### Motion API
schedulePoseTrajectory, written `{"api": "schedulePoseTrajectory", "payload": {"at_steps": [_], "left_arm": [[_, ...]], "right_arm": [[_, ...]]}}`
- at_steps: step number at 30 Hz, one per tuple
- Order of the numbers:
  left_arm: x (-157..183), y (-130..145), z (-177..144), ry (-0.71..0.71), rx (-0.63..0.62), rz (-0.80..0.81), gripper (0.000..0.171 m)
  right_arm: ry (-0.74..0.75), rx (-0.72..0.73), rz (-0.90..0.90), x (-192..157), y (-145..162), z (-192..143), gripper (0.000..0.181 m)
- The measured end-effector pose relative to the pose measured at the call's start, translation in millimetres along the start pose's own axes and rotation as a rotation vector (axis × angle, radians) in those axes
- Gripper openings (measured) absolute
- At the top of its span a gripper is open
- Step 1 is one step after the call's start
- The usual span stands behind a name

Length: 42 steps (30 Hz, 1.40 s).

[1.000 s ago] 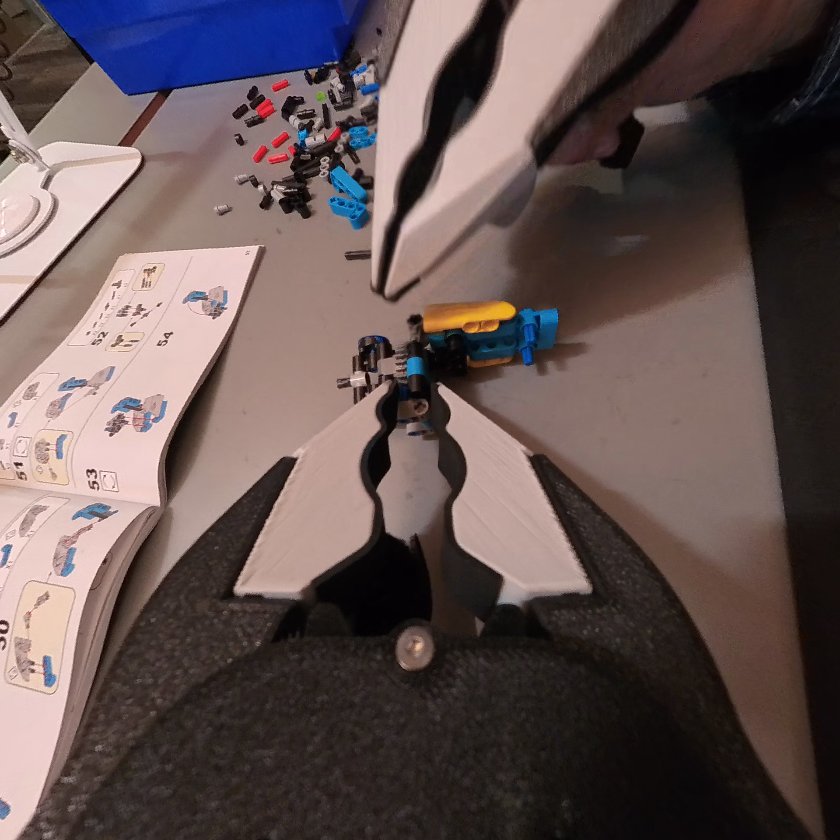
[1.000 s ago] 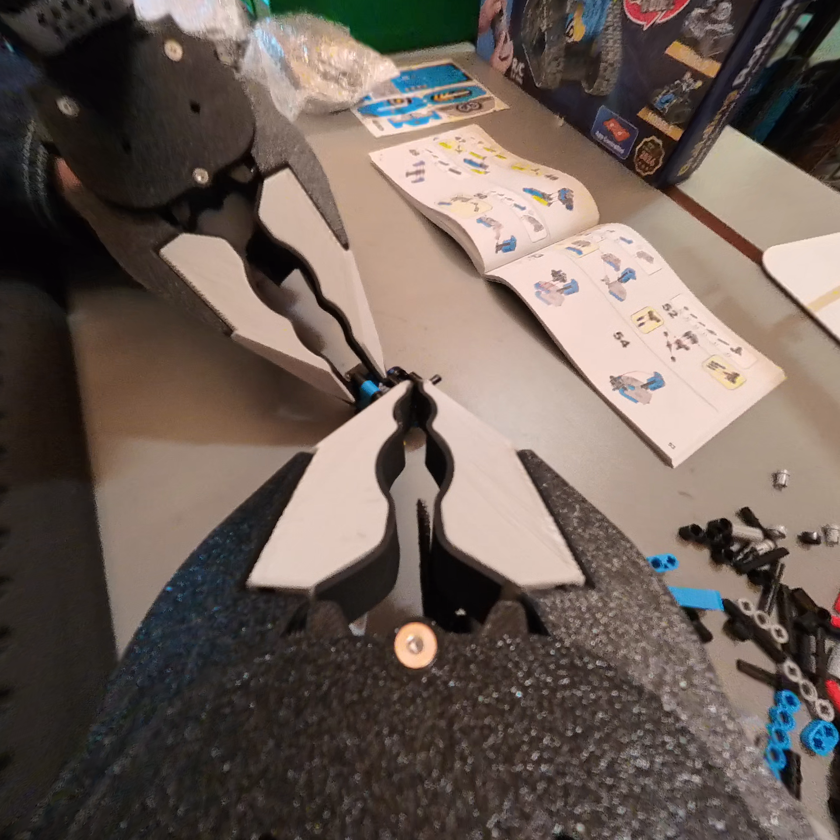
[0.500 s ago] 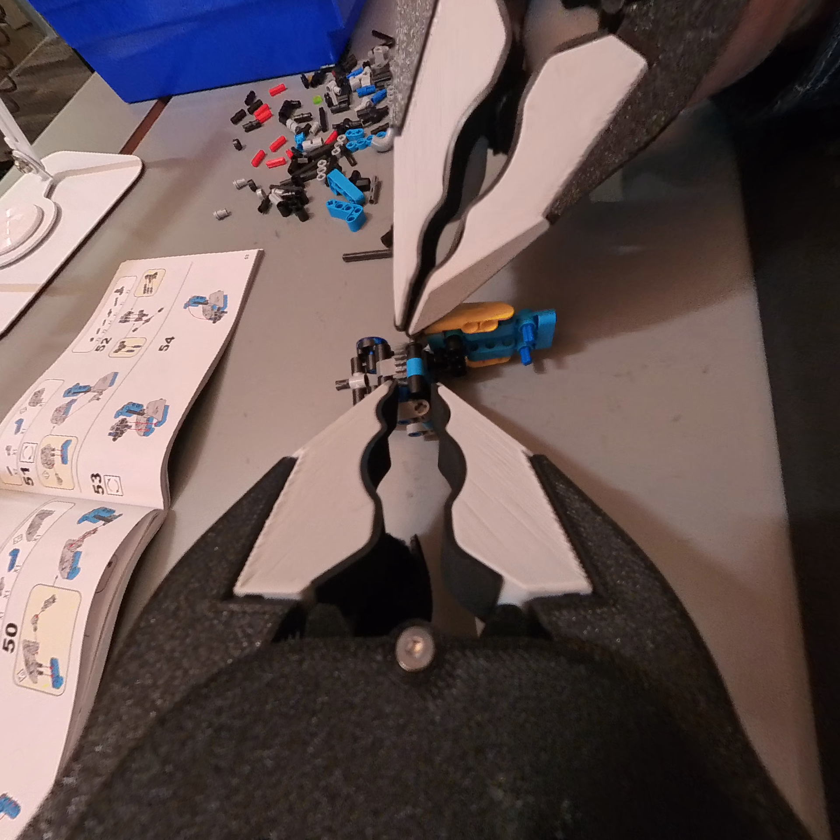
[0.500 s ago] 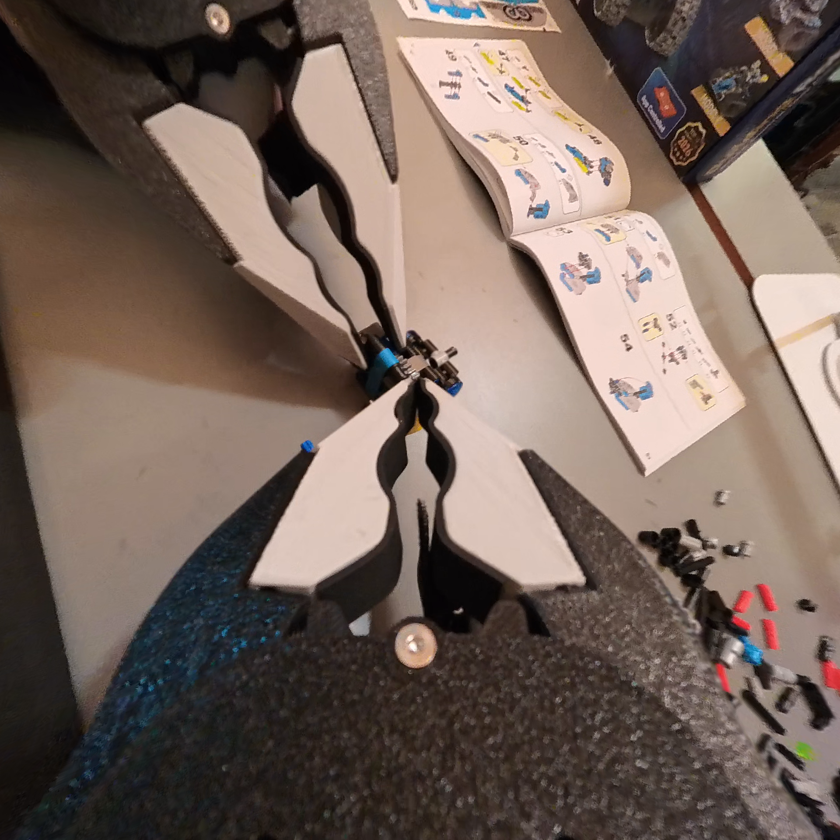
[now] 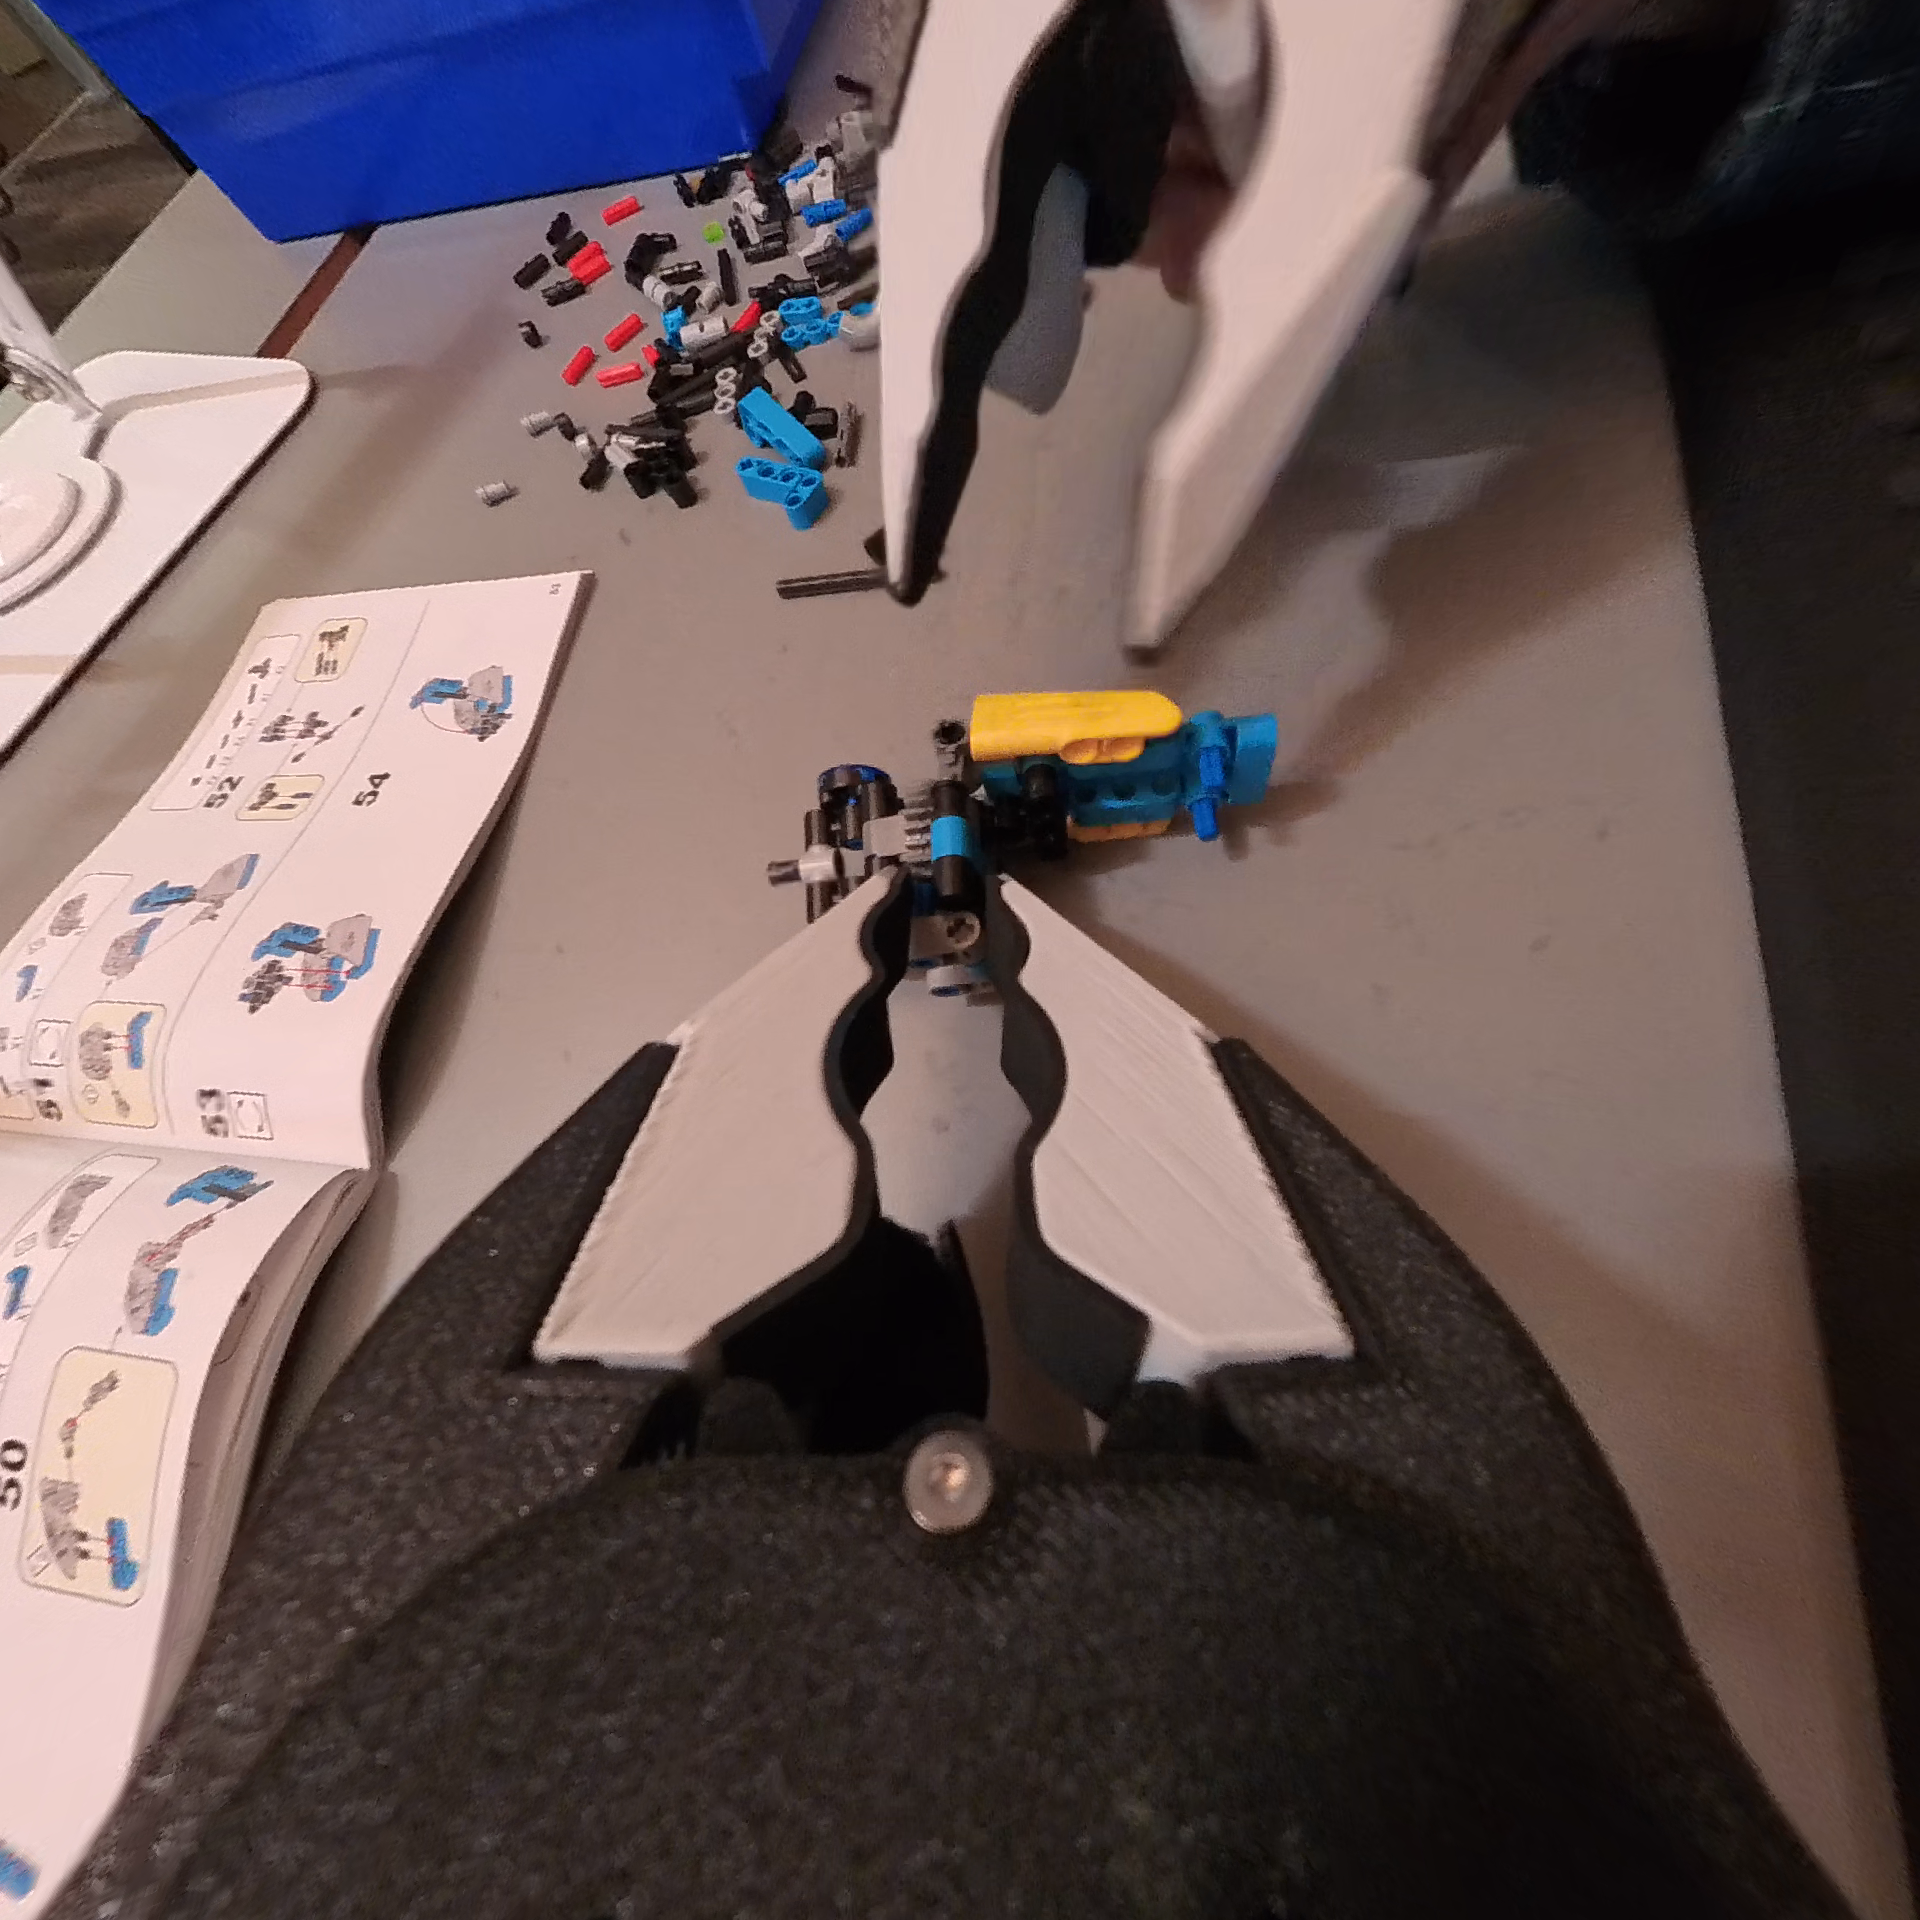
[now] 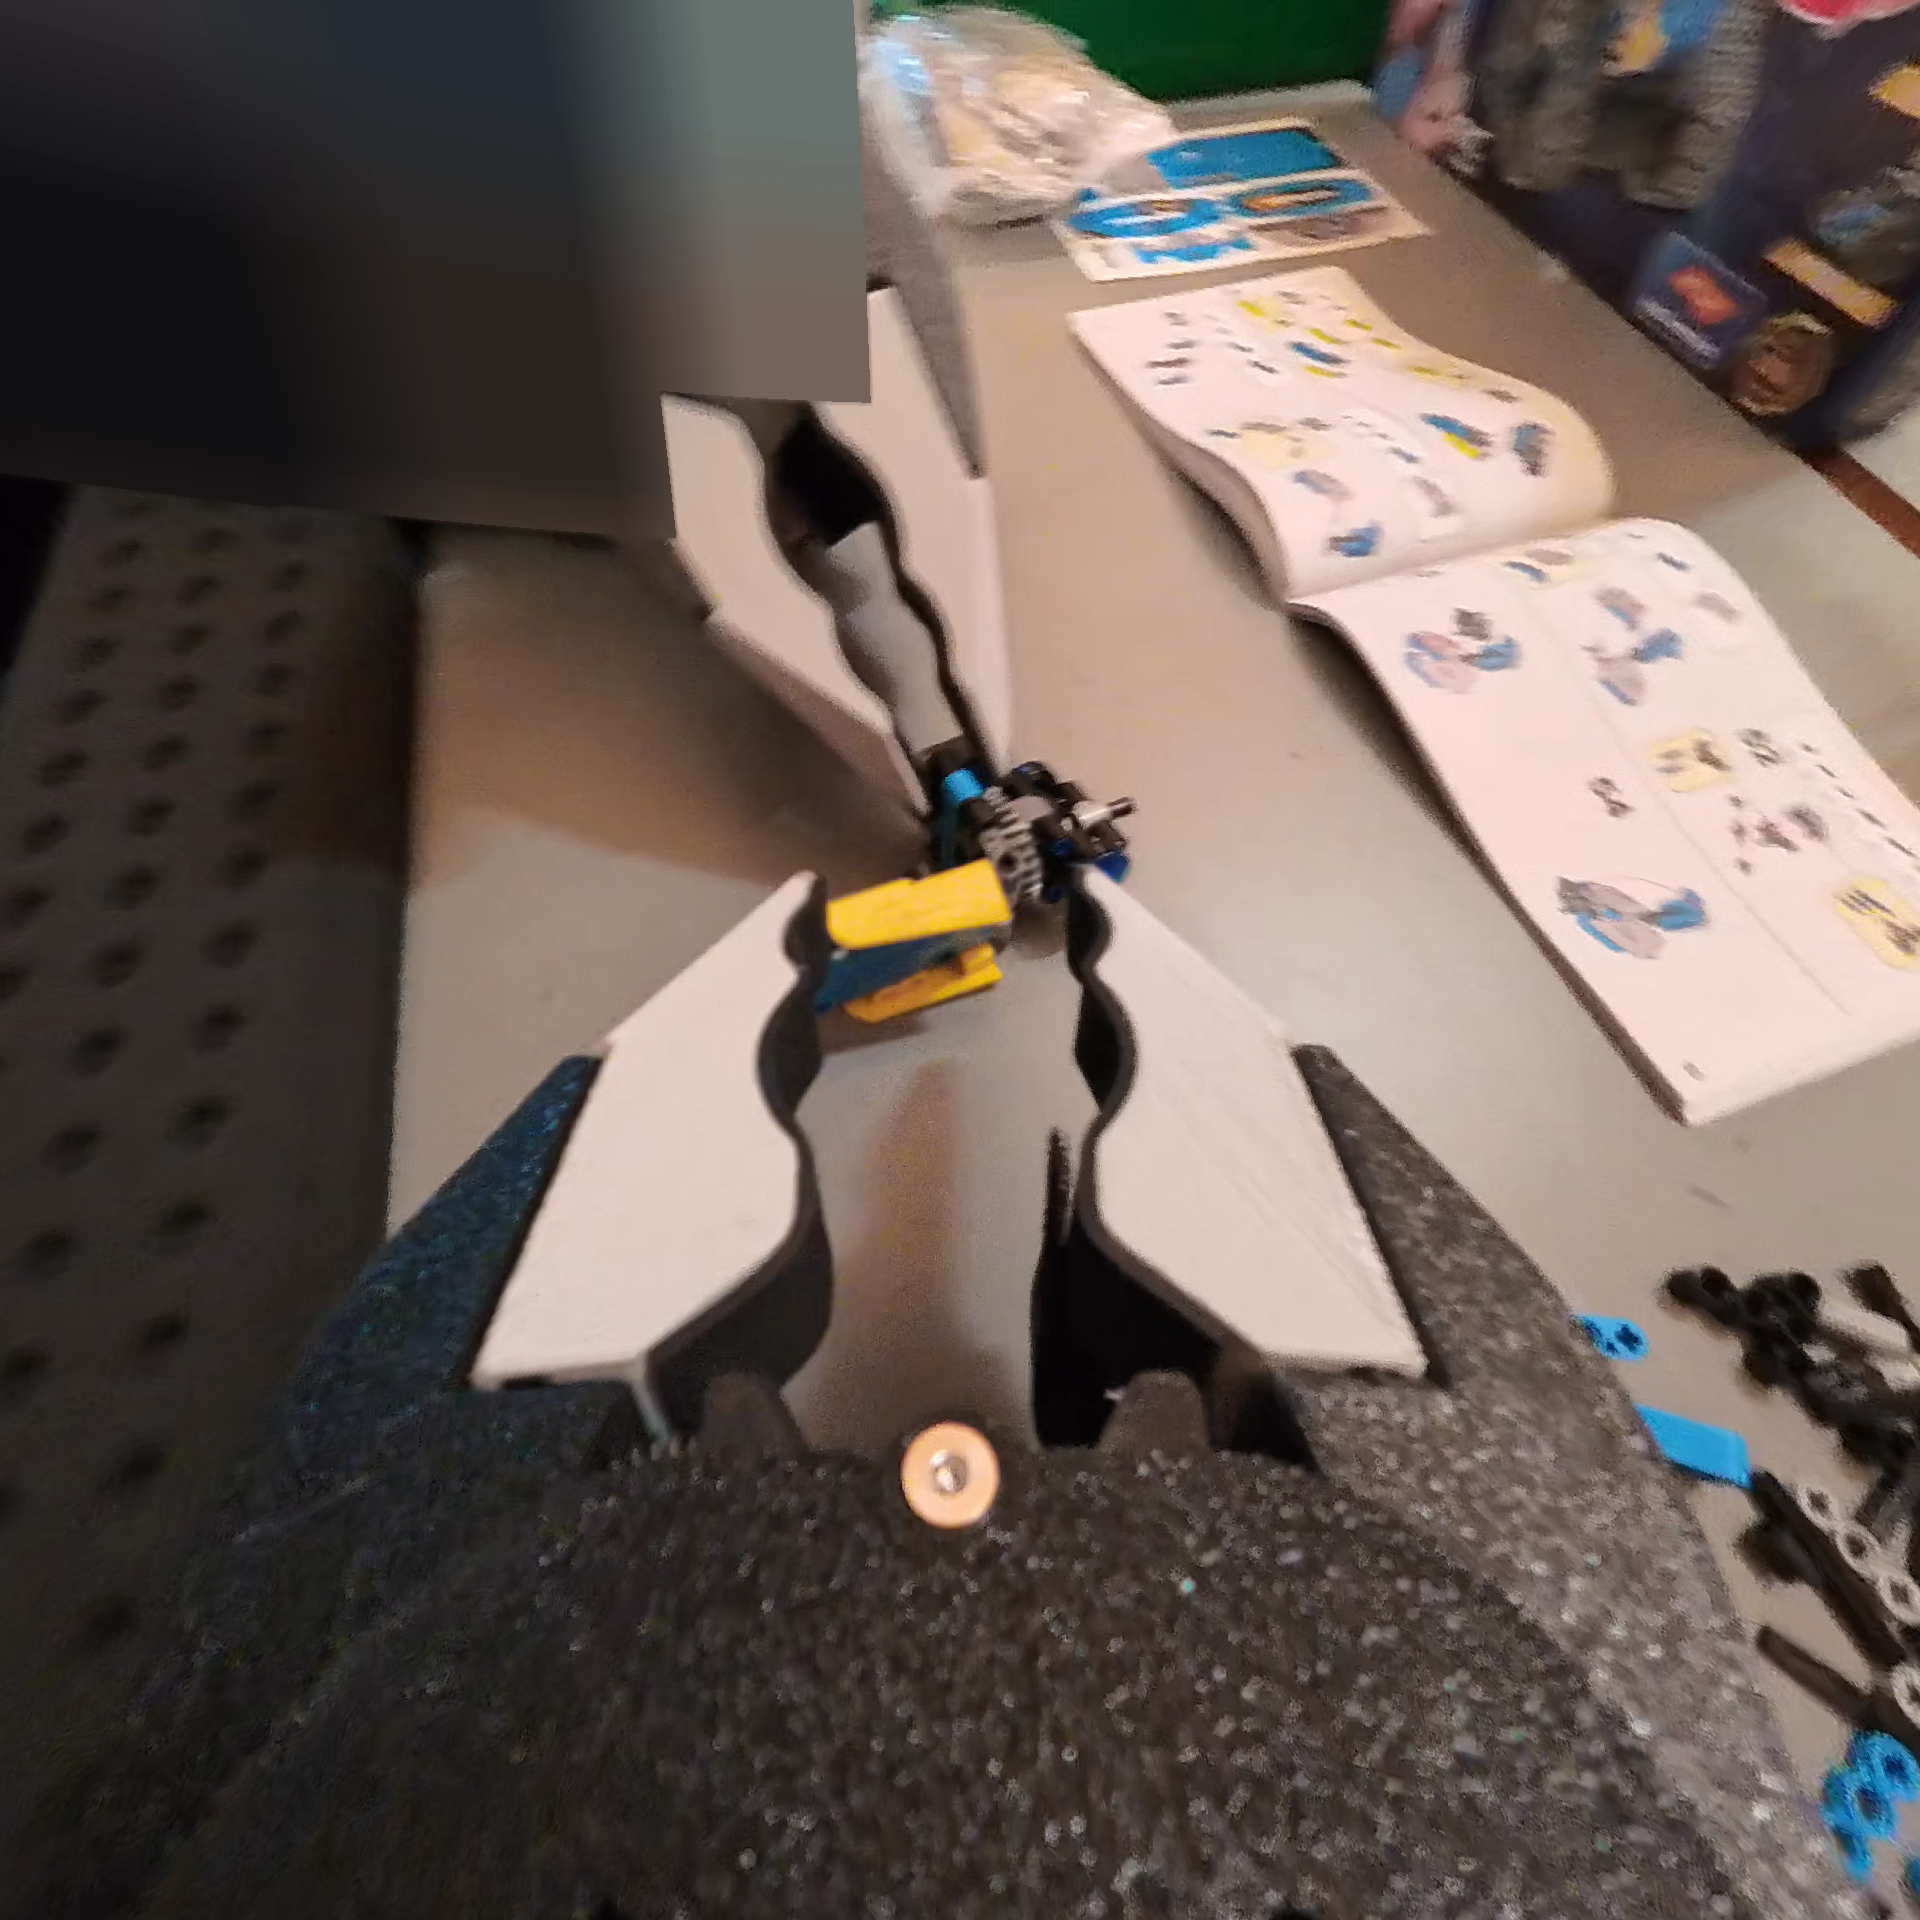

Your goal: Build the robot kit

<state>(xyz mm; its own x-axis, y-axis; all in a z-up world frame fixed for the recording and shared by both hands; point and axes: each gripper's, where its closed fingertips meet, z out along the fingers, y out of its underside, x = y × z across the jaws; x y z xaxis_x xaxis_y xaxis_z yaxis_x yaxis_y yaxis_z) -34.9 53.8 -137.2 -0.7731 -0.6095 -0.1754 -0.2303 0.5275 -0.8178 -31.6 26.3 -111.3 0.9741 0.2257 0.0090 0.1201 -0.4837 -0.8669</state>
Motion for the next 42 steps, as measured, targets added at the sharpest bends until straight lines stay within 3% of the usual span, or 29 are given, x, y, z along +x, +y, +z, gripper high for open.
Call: {"api": "schedulePoseTrajectory", "payload": {"at_steps": [6,10,13,15,20,28,35,42], "left_arm": [[-2,1,-1,0.038,0.002,-0.023,0.014],[-1,1,-1,0.041,0.006,-0.015,0.014],[-1,1,-1,0.042,0.007,-0.014,0.014],[-1,1,-1,0.039,0.007,-0.010,0.014],[0,0,0,0.037,0.009,-0.002,0.014],[1,0,-1,0.080,0.021,0.045,0.013],[1,-1,0,0.110,0.017,0.022,0.012],[0,-2,2,0.047,-0.025,0.055,0.011]], "right_arm": [[-0.088,0.021,-0.088,-4,11,9,0.058],[-0.172,0.050,-0.098,-13,4,13,0.047],[-0.213,0.045,-0.030,-11,3,16,0.053],[-0.224,0.024,0.009,-9,5,19,0.058],[-0.194,-0.021,-0.016,-9,11,24,0.048],[-0.308,-0.050,-0.080,-10,12,23,0.047],[-0.323,-0.034,-0.105,-12,13,22,0.047],[-0.310,-0.038,-0.110,-12,13,23,0.047]]}}
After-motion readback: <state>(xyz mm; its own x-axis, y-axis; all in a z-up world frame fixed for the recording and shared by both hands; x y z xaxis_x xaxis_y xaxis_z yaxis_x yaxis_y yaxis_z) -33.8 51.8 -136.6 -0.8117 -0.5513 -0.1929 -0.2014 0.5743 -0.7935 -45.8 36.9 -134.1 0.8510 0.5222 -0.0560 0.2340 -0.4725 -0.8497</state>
